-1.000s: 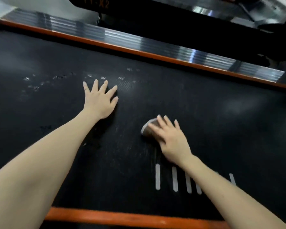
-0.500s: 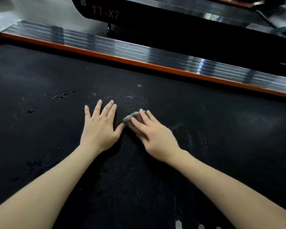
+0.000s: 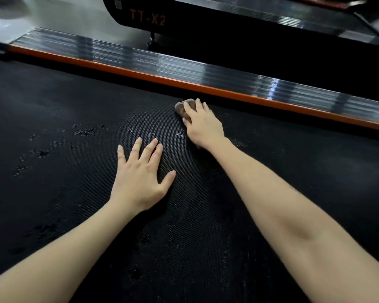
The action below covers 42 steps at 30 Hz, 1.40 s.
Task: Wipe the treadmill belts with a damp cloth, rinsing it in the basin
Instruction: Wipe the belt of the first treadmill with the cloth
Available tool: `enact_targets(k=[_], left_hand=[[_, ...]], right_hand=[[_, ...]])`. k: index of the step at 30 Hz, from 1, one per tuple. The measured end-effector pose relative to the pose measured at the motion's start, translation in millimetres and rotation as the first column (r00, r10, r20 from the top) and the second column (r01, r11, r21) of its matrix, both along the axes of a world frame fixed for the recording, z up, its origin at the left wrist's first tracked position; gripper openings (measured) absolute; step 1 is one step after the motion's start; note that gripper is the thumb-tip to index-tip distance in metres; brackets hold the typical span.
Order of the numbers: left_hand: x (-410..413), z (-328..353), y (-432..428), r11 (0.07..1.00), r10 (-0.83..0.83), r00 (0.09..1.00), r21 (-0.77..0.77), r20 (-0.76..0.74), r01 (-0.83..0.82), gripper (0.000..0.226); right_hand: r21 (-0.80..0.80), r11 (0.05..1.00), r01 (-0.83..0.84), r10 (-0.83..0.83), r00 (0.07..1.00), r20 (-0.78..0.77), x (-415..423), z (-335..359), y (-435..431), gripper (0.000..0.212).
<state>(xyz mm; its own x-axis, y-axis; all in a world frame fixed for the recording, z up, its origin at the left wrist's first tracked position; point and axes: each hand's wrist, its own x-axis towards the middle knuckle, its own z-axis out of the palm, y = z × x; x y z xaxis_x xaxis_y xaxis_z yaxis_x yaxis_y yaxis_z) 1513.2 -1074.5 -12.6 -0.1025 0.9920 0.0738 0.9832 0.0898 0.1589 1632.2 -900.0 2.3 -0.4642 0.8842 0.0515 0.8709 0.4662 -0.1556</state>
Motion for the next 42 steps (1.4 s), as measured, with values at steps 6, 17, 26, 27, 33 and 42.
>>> enact_targets(k=[6,17,26,27,33,42], left_hand=[[0.2,-1.9,-1.2,1.000,0.001,1.000,0.021,0.016,-0.001,0.090],[1.4,3.1,-1.1,0.999,0.012,1.000,-0.042,0.025,-0.011,0.081],[0.1,20.7,-16.3,0.999,-0.004,0.995,0.041,0.100,0.000,0.060],[-1.8,26.8,-25.1,0.996,0.004,0.991,0.090,0.131,-0.016,0.058],[-32.6,47.1,-104.6,0.989,-0.028,0.994,0.148,0.107,0.012,0.056],[-87.6,20.2,-170.1,0.971,0.238,0.970,-0.028,-0.047,-0.239,0.049]], right_hand=[[0.066,0.927,0.369,-0.370,0.929,0.013,131.6,4.2,42.3,0.049],[-0.059,0.964,-0.261,0.252,0.959,-0.126,82.0,6.2,-141.2,0.053],[-0.065,0.962,-0.265,0.257,0.960,-0.114,158.5,8.4,-220.4,0.052],[-0.064,0.992,-0.109,0.101,0.988,-0.119,155.1,9.2,-202.3,0.052],[-0.094,0.994,-0.058,0.043,0.988,-0.149,124.6,4.6,-219.9,0.049],[-0.114,0.860,-0.497,0.477,0.863,-0.167,139.6,6.8,-292.7,0.052]])
